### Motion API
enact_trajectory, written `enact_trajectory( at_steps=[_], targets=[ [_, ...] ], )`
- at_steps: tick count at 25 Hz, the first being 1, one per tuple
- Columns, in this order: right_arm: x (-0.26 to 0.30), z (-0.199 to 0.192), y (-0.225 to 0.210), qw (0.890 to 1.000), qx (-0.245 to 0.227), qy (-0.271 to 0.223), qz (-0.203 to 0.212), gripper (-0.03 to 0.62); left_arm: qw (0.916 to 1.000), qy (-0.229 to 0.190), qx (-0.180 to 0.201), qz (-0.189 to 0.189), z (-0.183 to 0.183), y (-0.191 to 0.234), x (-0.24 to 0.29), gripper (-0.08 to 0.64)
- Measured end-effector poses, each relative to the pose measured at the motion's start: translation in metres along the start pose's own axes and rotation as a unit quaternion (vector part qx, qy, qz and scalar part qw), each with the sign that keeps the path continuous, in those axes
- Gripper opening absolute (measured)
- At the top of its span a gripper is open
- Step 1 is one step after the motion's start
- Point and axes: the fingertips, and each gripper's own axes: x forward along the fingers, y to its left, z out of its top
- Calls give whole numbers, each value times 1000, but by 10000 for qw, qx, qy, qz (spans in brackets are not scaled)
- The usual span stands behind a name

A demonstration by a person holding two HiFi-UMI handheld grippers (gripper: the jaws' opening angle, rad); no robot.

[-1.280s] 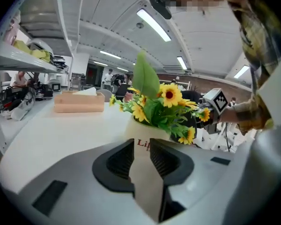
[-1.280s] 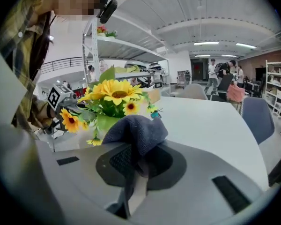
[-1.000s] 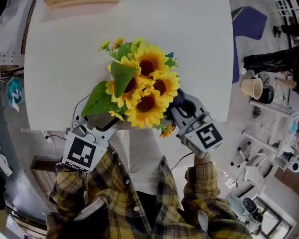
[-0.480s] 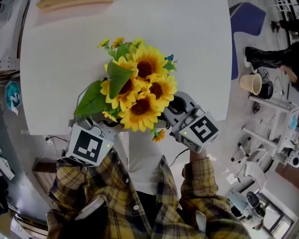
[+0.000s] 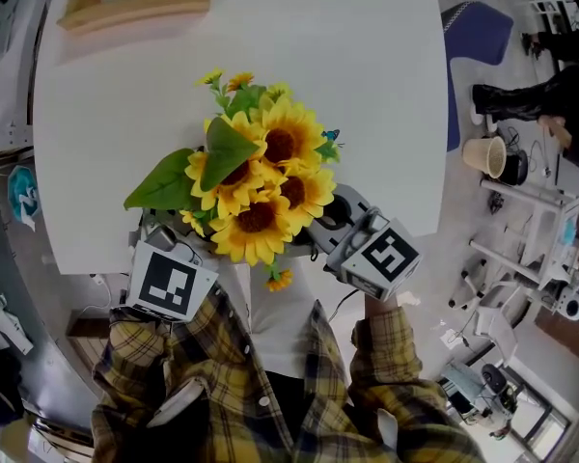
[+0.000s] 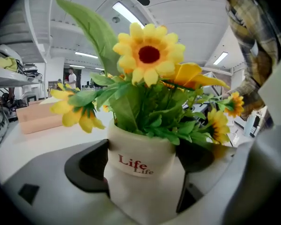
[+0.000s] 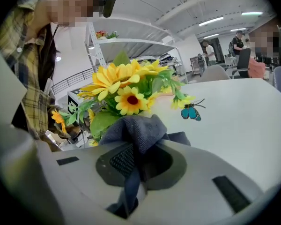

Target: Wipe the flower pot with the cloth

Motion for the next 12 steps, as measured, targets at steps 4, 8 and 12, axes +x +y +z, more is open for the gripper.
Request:
enact_trajectory(
  at_steps=[4,8,12],
  targets=[
    [-2,3,-11,9995,265,123,-84,29,9999,-81,62,-56,4,2,1,476],
    [1,9,-19,9986,535,-12,41,29,9997,-76,59,-206,-2,0,0,474],
    [7,17,-31,9981,598,22,173,29,9988,-99,134,-455,-4,2,2,474]
  ],
)
